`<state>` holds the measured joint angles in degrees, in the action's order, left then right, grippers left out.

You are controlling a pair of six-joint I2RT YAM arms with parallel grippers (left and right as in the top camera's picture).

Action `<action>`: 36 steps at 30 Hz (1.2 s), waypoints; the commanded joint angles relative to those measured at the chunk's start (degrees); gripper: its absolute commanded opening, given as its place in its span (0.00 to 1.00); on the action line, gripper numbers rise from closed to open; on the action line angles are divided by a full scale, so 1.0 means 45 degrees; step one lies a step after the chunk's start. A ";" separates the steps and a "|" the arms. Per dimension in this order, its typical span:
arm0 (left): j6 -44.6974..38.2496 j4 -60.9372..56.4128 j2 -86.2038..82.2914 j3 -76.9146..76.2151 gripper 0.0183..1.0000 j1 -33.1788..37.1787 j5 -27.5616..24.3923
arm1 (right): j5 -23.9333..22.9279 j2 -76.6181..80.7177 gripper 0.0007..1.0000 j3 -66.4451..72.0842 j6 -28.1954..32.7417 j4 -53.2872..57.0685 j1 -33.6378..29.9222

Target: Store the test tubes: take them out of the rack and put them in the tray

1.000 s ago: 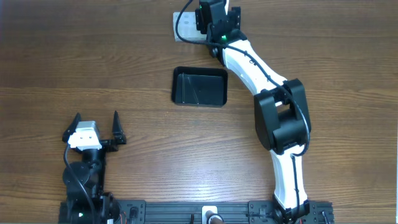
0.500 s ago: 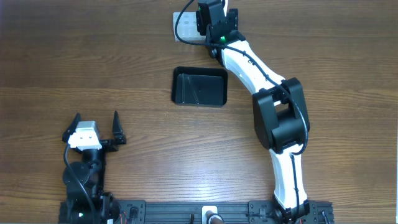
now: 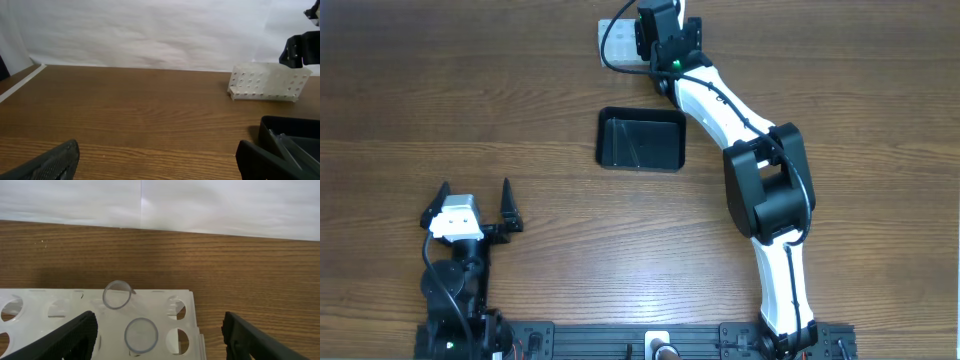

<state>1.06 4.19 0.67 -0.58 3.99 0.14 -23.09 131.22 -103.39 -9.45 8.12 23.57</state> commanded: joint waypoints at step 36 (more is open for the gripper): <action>-0.0189 0.0039 -0.0112 0.0053 1.00 0.0058 -0.0170 | 0.0398 0.0253 0.28 -0.0345 0.0408 -0.0287 0.0345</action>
<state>1.06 4.16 0.67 -0.58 3.99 0.14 -21.41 131.46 -103.39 -7.46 7.03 24.58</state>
